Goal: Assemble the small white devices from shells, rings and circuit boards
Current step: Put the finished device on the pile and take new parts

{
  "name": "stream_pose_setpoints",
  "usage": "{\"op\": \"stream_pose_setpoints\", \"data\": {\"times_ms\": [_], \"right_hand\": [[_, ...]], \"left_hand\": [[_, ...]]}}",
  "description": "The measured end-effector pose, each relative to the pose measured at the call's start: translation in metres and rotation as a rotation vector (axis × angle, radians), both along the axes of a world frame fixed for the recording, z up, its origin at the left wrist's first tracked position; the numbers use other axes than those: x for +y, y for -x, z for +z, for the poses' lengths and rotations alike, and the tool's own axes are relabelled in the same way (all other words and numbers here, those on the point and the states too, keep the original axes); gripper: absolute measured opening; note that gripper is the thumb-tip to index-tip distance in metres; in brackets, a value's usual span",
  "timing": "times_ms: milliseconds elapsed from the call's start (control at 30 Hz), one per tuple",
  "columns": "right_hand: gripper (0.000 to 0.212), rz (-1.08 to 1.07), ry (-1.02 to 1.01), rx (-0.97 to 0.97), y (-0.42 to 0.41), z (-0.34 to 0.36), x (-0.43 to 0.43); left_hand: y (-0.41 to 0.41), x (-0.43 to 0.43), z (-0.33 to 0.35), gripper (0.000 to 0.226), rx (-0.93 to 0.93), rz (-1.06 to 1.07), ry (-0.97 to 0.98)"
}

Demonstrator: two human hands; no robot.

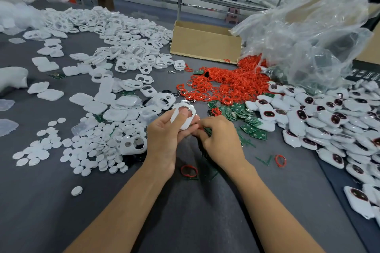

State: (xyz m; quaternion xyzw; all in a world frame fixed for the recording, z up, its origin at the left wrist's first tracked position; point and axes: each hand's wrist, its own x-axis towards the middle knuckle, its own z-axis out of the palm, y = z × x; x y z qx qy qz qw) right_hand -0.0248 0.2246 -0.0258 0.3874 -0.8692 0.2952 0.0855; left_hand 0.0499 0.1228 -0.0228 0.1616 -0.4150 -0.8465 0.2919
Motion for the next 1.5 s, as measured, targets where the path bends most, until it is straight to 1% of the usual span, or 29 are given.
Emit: {"op": "stream_pose_setpoints", "data": {"times_ms": [67,133,200,233,333,367,433,500,733,833,967,1100,1167,1233,1300,1367,1400,1500], "right_hand": [[0.007,-0.010,0.138,-0.122,0.001,0.004,0.001],[0.005,-0.065,0.243,-0.231,0.003,0.008,0.002],[0.006,-0.100,0.296,-0.313,0.006,0.010,0.004],[0.006,-0.101,0.322,-0.348,0.007,0.010,0.005],[0.009,-0.077,0.404,-0.413,0.006,0.014,0.006],[0.010,-0.059,0.414,-0.413,0.004,0.015,0.006],[0.010,-0.017,0.404,-0.397,0.000,0.018,0.005],[0.009,-0.002,0.405,-0.388,-0.003,0.019,0.005],[0.011,0.018,0.409,-0.431,-0.004,0.023,0.009],[0.016,0.044,0.437,-0.464,-0.005,0.023,0.009],[0.014,0.086,0.464,-0.506,-0.003,0.023,0.010],[0.011,0.123,0.477,-0.515,-0.004,0.023,0.008],[0.013,0.135,0.491,-0.541,-0.003,0.022,0.008],[0.013,0.134,0.481,-0.518,-0.002,0.020,0.008],[0.011,0.118,0.477,-0.473,-0.003,0.019,0.007],[0.011,0.100,0.496,-0.455,-0.003,0.018,0.007],[0.012,0.104,0.505,-0.468,-0.003,0.018,0.006],[0.015,0.133,0.528,-0.541,-0.002,0.019,0.007]], "left_hand": [[0.001,0.000,-0.001,0.008,-0.016,0.020,-0.004],[0.000,-0.001,-0.002,0.008,-0.034,0.053,-0.002],[0.000,-0.001,-0.005,0.024,-0.050,0.094,0.045],[-0.001,0.000,-0.007,0.029,-0.060,0.106,0.101],[-0.001,0.001,-0.011,0.025,-0.128,0.134,0.415],[-0.001,0.002,-0.011,0.027,-0.151,0.144,0.504],[-0.002,0.004,-0.011,0.025,-0.177,0.159,0.615],[-0.003,0.005,-0.009,0.019,-0.173,0.164,0.669],[-0.005,0.006,-0.005,0.018,-0.149,0.156,0.676],[-0.005,0.006,-0.005,0.014,-0.206,0.224,0.778],[-0.005,0.007,-0.005,0.017,-0.192,0.245,0.763],[-0.005,0.006,-0.007,0.013,-0.248,0.293,0.872],[-0.004,0.005,-0.008,0.012,-0.264,0.314,0.897],[-0.003,0.005,-0.009,0.011,-0.266,0.319,0.898],[-0.002,0.006,-0.010,0.010,-0.244,0.286,0.818],[-0.002,0.006,-0.011,0.009,-0.205,0.214,0.658],[-0.001,0.005,-0.011,0.009,-0.200,0.189,0.607],[-0.002,0.004,-0.011,0.009,-0.196,0.142,0.549]]}}
